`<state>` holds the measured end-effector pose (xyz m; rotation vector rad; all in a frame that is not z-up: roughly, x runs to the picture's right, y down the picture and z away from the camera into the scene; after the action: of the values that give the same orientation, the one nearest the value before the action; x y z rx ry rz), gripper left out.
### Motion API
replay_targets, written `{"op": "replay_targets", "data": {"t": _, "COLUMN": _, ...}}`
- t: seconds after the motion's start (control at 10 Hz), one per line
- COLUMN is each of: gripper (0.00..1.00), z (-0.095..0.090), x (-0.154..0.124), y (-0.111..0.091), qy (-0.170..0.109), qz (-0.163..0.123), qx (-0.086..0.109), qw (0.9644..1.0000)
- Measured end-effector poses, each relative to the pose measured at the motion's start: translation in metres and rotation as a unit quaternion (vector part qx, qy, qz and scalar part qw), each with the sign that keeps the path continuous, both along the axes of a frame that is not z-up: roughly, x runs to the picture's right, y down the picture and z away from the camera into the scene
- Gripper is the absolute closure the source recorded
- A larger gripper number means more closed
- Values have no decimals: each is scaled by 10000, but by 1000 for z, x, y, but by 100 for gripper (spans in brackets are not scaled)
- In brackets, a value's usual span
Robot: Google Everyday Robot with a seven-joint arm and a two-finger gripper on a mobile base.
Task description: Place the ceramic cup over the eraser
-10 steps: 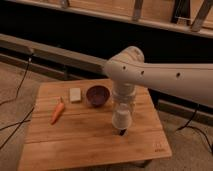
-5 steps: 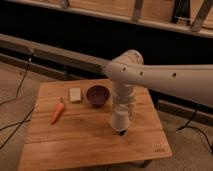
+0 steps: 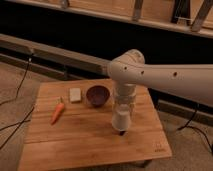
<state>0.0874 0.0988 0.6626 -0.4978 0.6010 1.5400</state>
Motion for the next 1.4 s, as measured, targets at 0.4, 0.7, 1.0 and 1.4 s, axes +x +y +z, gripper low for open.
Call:
{"op": "replay_targets", "data": {"t": 0.4, "gripper": 100, "z": 0, "x": 5, "y": 3, "qy": 35, "qz": 65, "qx": -38, "qw": 10000}}
{"op": "replay_targets", "data": {"t": 0.7, "gripper": 100, "z": 11, "x": 1, "y": 11, "qy": -31, "qz": 169, "qx": -89, "qw": 9998}}
{"op": "replay_targets", "data": {"t": 1.0, "gripper": 100, "z": 29, "x": -8, "y": 23, "qy": -159, "qz": 297, "qx": -183, "qw": 9993}}
{"op": "replay_targets", "data": {"t": 1.4, "gripper": 100, "z": 56, "x": -19, "y": 55, "qy": -253, "qz": 286, "qx": -503, "qw": 9980}}
